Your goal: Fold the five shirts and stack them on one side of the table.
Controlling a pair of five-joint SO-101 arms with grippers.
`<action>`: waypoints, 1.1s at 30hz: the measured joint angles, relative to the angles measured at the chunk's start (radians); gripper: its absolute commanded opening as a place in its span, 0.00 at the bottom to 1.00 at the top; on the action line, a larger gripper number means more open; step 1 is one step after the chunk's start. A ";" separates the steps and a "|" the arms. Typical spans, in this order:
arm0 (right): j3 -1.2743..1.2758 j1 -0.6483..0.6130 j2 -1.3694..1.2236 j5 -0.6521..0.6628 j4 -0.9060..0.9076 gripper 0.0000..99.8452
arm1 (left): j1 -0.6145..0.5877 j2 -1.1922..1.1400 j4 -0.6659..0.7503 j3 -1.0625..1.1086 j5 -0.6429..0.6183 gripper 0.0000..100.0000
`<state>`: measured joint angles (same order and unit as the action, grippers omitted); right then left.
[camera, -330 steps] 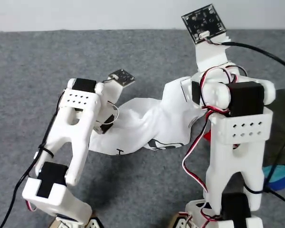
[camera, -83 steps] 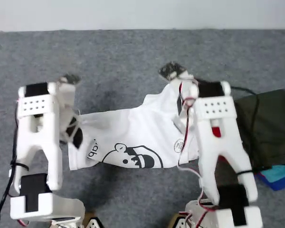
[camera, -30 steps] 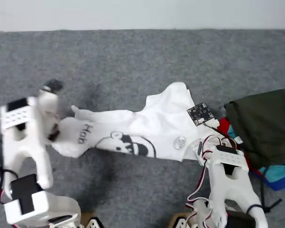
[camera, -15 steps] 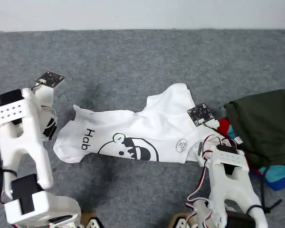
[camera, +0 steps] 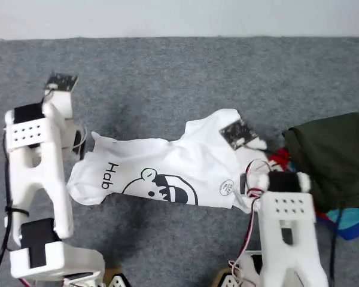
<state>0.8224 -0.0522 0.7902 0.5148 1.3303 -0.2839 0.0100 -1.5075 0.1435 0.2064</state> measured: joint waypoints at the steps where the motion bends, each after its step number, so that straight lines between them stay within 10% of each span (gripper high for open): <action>1: -0.046 -0.006 0.011 0.000 0.040 0.26 | 0.012 -0.009 0.011 -0.018 -0.017 0.13; 23: -0.325 -0.003 -0.381 -0.044 0.020 0.26 | 0.107 -1.016 -0.222 -1.180 -0.083 0.13; 33: -0.327 -0.002 -0.396 -0.078 -0.124 0.24 | 0.121 -1.165 -0.229 -1.267 -0.086 0.01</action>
<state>0.4956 -0.0537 0.3943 0.4365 1.2060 -0.1626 -1.1546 -1.7361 -1.1239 0.1204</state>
